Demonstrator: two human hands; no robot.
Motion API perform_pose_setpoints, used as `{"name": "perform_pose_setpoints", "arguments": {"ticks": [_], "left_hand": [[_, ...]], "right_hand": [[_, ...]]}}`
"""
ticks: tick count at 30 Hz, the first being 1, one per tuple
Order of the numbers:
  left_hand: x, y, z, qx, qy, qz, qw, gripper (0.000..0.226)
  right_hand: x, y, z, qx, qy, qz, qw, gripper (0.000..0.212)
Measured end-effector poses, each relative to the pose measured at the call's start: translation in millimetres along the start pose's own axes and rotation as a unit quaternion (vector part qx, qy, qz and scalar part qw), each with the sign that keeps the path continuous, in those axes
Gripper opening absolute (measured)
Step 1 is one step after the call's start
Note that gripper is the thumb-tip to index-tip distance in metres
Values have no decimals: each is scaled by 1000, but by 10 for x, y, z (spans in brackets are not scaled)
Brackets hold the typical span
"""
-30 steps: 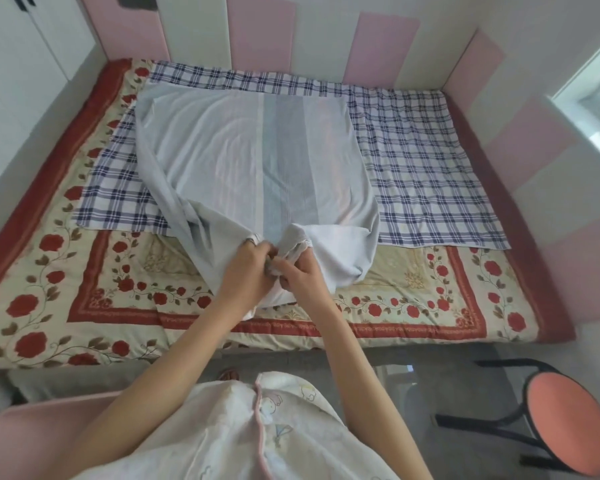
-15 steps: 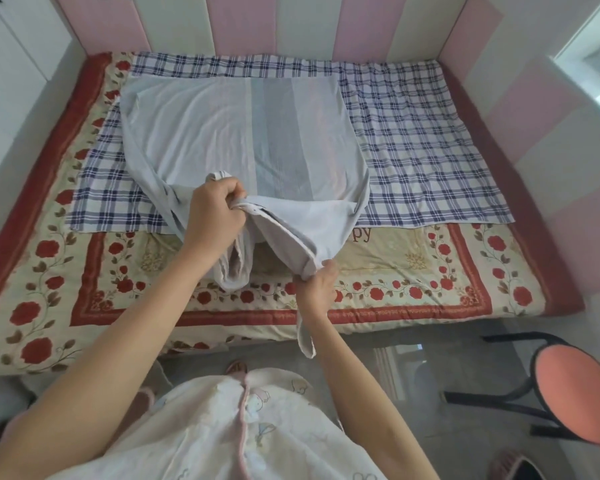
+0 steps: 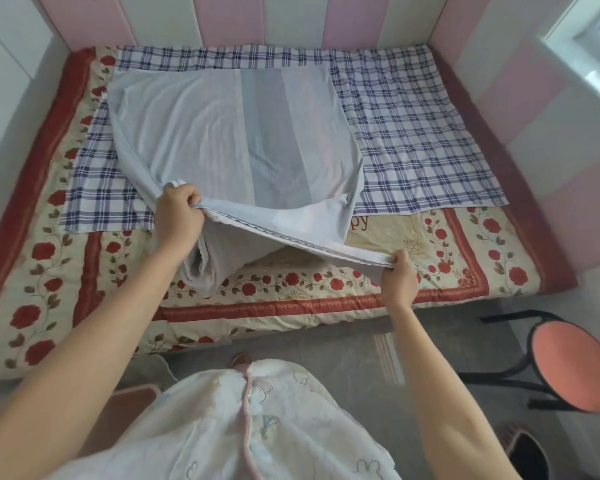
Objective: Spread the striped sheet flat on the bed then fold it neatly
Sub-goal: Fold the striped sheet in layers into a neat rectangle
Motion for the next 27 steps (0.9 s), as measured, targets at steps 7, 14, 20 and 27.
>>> {"name": "perform_pose_setpoints", "arguments": {"ticks": [7, 14, 20, 27], "left_hand": [[206, 153, -244, 21, 74, 13, 997, 29], [408, 175, -369, -29, 213, -25, 976, 44], [757, 153, -828, -169, 419, -145, 880, 52], [523, 527, -793, -292, 276, -193, 895, 25]], "right_hand": [[-803, 408, 179, -41, -164, 127, 977, 46], [-783, 900, 170, -46, 48, 311, 948, 41], [270, 1210, -1031, -277, 427, -75, 857, 39], [653, 233, -927, -355, 350, -496, 710, 79]]}}
Point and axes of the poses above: each hand's wrist, its own z-axis towards the middle knuckle, its own x-axis out of the palm, y = z × x, the point moved 8 cm from there along z, towards the middle knuckle, and after that the axes turned 6 degrees about -y, right-handed, at the moved point
